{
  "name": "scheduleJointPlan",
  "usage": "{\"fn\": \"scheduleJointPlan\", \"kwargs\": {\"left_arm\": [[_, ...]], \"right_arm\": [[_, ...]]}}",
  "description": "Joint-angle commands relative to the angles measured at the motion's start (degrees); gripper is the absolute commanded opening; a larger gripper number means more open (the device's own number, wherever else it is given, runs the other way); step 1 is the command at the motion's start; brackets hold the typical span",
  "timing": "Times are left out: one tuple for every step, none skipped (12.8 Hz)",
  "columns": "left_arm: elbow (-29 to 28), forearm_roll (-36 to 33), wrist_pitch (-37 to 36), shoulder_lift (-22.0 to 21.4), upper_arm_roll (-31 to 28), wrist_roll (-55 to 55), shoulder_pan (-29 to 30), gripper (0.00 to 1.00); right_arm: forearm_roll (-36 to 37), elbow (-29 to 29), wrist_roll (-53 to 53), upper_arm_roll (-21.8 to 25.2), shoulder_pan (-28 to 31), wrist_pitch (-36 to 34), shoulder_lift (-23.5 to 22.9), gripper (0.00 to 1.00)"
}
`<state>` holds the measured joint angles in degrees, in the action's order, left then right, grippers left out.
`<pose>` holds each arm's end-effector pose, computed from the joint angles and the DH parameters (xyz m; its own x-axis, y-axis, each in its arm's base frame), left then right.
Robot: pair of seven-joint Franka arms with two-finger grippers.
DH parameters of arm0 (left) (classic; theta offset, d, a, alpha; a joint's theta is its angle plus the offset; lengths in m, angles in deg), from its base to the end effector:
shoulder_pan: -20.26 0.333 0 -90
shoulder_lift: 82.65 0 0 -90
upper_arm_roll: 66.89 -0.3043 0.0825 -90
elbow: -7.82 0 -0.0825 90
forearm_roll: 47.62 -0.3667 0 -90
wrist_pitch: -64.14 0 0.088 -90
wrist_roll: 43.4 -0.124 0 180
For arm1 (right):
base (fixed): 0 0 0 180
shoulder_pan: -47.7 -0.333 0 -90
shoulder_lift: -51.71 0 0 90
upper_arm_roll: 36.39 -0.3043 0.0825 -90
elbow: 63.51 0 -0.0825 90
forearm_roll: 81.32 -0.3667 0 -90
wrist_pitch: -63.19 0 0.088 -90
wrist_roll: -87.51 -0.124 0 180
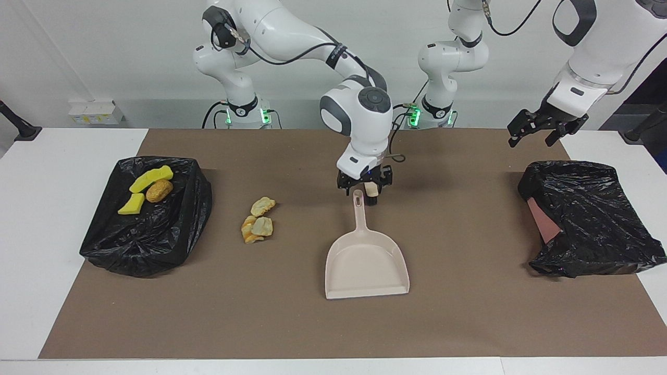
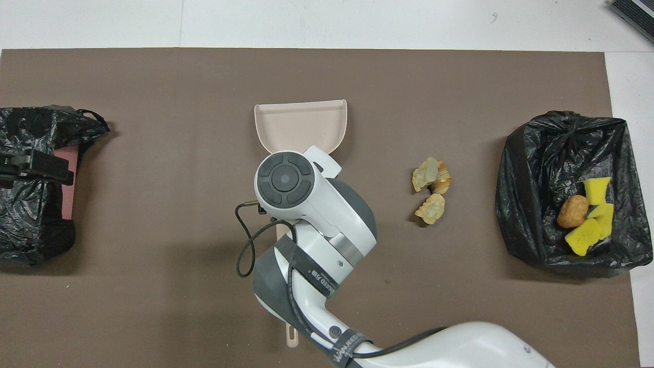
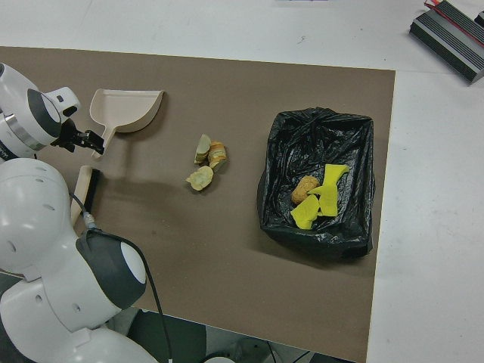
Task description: Sweep and dump trash in bin
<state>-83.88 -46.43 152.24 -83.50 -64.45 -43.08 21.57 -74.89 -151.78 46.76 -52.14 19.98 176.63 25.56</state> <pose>0.5277 -0.0132 0.5875 0.9987 -0.0148 -0.0481 -0.0138 -0.9997 0.0199 0.5017 0.4316 0.3768 0.9978 0.0653 -0.0104 0.0652 -0.9978 -0.0135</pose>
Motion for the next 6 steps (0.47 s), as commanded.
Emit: {"fn": "scheduleJointPlan", "kwargs": {"left_arm": [[0.4,-1.1,-0.7,-0.4,0.3,0.1,0.4,1.0],[0.4,-1.1,-0.7,-0.4,0.3,0.1,0.4,1.0],[0.4,-1.1,-0.7,-0.4,0.3,0.1,0.4,1.0],[0.4,-1.1,-0.7,-0.4,0.3,0.1,0.4,1.0],[0.4,-1.1,-0.7,-0.4,0.3,0.1,0.4,1.0],[0.4,-1.1,-0.7,-0.4,0.3,0.1,0.4,1.0]], "right_arm": [[-3.9,-11.4,0.4,-0.7,-1.4,1.6,8.1,1.0],[-5.9,-14.4,0.3,-0.7,-1.9,2.0,10.0,1.0],[-7.9,-18.7,0.3,-0.9,-2.6,4.8,12.1,1.0],[-9.6,-23.4,0.2,-0.9,-4.2,8.4,14.7,1.0],[-11.1,-28.3,0.2,-0.9,-5.2,11.2,17.4,1.0],[-12.4,-31.5,0.2,-1.0,-6.5,12.3,19.2,1.0]]}}
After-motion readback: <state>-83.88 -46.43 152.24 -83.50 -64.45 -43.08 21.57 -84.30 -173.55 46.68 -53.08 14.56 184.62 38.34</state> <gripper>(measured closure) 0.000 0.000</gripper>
